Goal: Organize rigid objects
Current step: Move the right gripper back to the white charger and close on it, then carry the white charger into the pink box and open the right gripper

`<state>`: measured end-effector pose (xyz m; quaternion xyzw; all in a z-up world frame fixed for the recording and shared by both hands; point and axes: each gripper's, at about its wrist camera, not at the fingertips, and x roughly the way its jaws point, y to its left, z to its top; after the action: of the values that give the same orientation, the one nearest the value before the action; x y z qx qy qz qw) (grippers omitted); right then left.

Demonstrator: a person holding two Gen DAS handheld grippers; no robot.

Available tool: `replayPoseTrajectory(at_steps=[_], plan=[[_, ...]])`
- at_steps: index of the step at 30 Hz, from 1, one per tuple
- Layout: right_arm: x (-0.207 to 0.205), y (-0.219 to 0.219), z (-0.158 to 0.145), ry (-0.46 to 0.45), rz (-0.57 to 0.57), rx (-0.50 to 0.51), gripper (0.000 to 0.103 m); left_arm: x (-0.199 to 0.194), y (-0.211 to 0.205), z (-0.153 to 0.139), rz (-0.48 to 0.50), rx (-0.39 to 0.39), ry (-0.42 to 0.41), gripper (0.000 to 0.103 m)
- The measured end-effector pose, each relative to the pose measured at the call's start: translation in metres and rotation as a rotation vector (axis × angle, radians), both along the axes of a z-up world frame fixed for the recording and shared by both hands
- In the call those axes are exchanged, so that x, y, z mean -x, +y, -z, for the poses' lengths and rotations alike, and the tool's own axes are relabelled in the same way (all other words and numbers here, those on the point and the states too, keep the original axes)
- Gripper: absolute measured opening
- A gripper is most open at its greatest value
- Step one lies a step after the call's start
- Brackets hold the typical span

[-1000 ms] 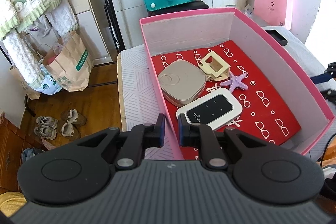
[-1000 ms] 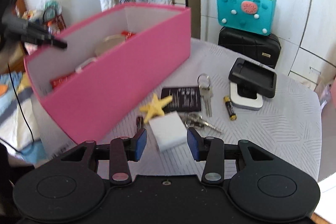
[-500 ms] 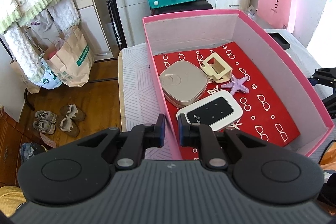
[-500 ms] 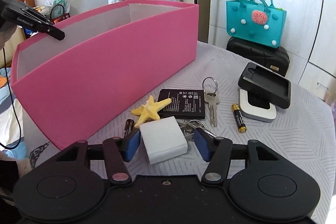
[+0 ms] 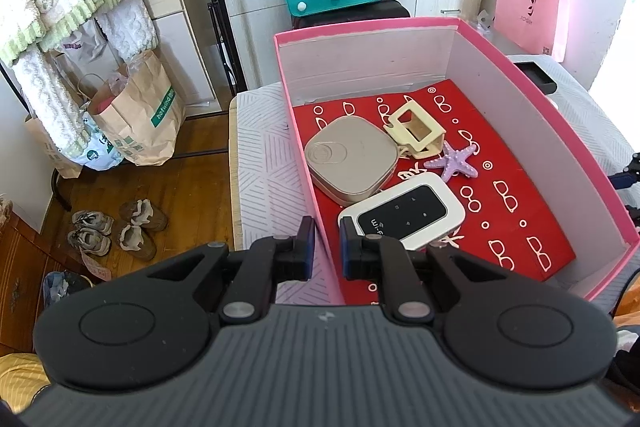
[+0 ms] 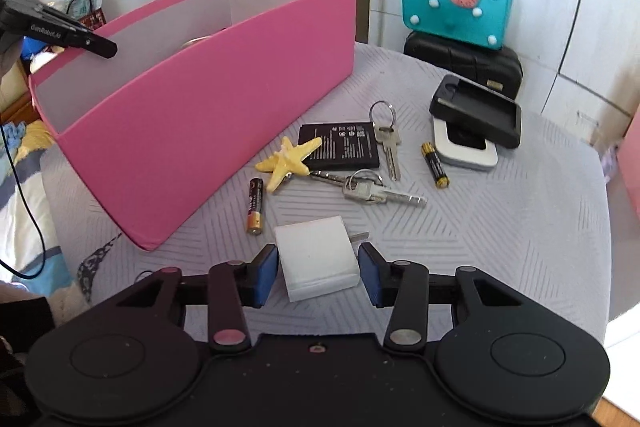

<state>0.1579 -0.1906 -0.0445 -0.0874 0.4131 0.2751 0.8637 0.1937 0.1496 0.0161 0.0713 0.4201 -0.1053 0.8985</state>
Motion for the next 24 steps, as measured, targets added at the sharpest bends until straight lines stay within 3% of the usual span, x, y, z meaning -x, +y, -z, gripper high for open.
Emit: replayPoseTrajectory(at_steps=[6,10,24], plan=[[-0.003,0.003,0.005,-0.041,-0.008,0.018,0.063,0.000,0.000,0.000,-0.003,0.000,0.002,0.012],[-0.010,0.002,0.012,0.008,-0.013,0.026,0.064,0.001,0.001,0.000,-0.015,0.000,0.004,0.012],[-0.010,-0.004,0.007,-0.001,0.082,-0.017,0.063,0.000,-0.002,-0.001,-0.032,-0.003,0.002,0.012]])
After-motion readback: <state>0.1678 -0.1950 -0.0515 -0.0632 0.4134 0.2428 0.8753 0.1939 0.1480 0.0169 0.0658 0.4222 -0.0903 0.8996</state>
